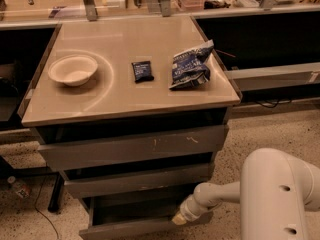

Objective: Open bottom drawer

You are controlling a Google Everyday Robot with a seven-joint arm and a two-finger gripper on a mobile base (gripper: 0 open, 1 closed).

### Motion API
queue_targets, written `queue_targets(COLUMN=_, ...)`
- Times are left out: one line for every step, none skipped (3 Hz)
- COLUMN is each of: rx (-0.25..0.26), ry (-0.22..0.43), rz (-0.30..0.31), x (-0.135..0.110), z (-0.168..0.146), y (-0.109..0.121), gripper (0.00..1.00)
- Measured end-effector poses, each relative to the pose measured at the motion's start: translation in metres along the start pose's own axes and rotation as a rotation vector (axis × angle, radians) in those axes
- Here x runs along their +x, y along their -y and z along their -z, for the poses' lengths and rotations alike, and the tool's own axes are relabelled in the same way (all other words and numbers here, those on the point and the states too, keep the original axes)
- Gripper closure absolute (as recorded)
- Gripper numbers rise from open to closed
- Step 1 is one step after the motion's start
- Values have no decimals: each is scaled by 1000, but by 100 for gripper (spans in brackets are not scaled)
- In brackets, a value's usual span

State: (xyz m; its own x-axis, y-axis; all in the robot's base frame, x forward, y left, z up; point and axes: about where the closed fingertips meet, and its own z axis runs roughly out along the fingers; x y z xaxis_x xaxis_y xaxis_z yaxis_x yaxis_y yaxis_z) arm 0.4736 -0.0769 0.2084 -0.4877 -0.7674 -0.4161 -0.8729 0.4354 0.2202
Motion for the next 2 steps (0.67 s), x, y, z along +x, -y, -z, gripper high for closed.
queue_targets(rx=-12, ry=-9, rz=-11, x=5, z=0, y=-7, gripper=100)
queue_targets(rx=-40, ry=-36, rz=-35, x=18, z=2, y=-22, gripper=100)
